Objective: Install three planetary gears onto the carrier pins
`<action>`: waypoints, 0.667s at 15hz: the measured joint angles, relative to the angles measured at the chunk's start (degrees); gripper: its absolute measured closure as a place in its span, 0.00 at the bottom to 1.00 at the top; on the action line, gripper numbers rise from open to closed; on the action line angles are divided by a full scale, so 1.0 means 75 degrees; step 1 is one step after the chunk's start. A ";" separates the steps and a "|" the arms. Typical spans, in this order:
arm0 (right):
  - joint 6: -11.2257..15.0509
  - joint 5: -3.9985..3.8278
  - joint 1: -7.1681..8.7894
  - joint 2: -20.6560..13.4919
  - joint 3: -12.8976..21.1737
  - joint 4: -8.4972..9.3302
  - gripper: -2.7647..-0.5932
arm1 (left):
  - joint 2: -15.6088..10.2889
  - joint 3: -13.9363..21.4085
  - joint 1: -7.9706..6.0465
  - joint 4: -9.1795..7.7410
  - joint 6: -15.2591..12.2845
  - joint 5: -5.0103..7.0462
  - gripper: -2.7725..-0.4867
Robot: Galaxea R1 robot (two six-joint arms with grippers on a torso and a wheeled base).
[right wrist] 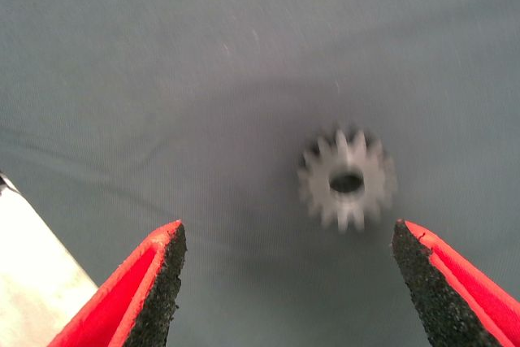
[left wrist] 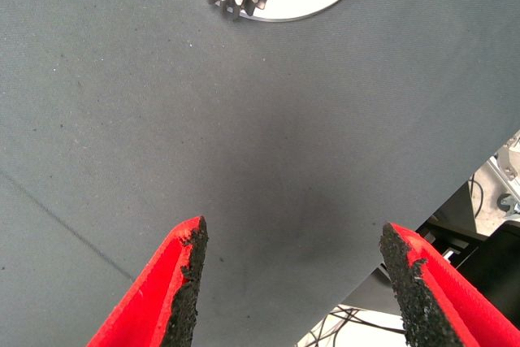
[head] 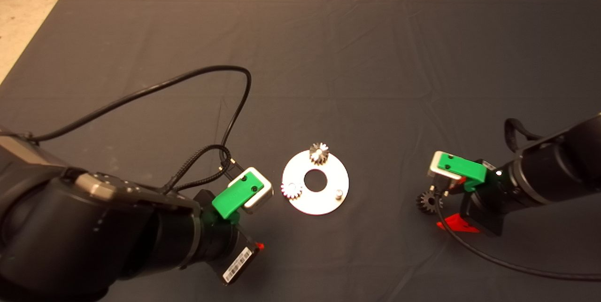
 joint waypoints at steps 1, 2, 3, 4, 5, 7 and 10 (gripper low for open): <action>-0.0037 -0.0011 0.0000 0.0205 -0.0068 -0.0066 0.41 | -0.0001 0.0000 0.0000 0.0000 0.0000 0.0000 0.57; -0.0059 -0.0015 -0.0003 0.0304 -0.0080 -0.0122 0.41 | -0.0012 0.0000 0.0000 0.0000 0.0002 0.0000 0.57; -0.0076 -0.0044 -0.0002 0.0340 -0.0087 -0.0205 0.41 | -0.0023 0.0000 0.0000 0.0000 0.0002 0.0003 0.57; -0.0091 -0.0107 -0.0003 0.0330 -0.0101 -0.0311 0.41 | -0.0035 0.0000 0.0000 0.0000 0.0002 0.0003 0.57; -0.0153 -0.0209 -0.0003 0.0311 -0.0119 -0.0401 0.41 | -0.0035 0.0000 0.0000 0.0002 0.0002 0.0003 0.57; -0.0471 -0.0401 -0.0003 0.0299 -0.0233 -0.0492 0.41 | -0.0035 0.0000 0.0000 0.0005 0.0055 0.0000 0.57; -0.0486 -0.0422 -0.0003 0.0238 -0.0451 -0.0574 0.41 | -0.0044 -0.0003 0.0000 0.0005 0.0240 0.0003 0.57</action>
